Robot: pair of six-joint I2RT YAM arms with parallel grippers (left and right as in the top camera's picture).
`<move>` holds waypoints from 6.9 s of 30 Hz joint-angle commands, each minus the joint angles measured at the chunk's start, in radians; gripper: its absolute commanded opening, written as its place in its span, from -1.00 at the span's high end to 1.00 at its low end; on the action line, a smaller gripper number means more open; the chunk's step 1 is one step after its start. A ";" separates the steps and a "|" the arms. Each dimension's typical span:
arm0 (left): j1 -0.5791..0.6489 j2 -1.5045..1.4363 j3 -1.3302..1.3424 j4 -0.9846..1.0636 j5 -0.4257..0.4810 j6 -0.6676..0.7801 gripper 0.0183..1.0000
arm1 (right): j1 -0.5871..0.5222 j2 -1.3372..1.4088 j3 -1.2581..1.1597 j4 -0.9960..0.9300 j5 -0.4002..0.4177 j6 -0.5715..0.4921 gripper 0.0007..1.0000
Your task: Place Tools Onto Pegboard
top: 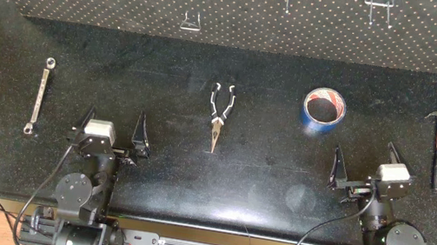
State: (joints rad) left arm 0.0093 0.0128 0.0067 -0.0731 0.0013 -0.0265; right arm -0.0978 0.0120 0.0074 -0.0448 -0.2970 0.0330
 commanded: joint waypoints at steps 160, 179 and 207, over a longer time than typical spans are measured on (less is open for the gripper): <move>0.661 2.137 1.601 -0.966 0.029 0.715 0.91 | 0.006 -0.011 -0.003 -0.003 0.000 0.015 -0.99; 0.661 2.076 1.601 -0.966 0.048 0.598 0.98 | 0.006 -0.011 -0.003 -0.003 0.000 0.015 -0.99; 0.651 1.149 0.796 -0.533 0.030 0.486 0.98 | 0.006 -0.011 -0.003 -0.003 0.000 0.015 -0.99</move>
State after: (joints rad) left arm 0.6724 1.2102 0.8734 -0.6399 0.0017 0.4690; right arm -0.0978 0.0082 0.0078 -0.0448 -0.2970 0.0330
